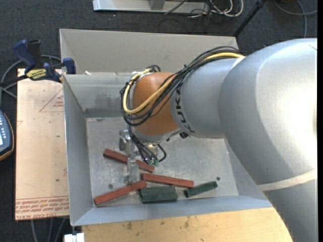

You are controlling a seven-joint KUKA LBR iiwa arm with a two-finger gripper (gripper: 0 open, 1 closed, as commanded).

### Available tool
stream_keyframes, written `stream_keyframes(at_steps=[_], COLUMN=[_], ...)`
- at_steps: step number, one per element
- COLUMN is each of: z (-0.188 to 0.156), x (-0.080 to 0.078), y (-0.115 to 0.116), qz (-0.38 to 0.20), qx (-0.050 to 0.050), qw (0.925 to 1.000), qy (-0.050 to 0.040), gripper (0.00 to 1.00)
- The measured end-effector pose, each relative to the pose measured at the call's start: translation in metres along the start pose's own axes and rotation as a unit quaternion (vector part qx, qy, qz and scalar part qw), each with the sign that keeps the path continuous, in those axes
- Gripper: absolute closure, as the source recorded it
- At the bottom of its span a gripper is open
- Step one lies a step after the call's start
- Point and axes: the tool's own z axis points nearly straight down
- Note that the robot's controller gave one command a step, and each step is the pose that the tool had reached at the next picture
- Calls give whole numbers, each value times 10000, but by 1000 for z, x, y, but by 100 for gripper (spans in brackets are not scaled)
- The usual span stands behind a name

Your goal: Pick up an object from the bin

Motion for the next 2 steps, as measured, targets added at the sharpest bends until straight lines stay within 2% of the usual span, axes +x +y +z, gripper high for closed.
stream_keyframes(at_steps=[1,2], z=[-5,-140], x=[-1,-4], y=[1,-13], qz=[3,-58], qx=[-12,-13], qw=[10000,10000], qy=[-24,-65], gripper=[100,100])
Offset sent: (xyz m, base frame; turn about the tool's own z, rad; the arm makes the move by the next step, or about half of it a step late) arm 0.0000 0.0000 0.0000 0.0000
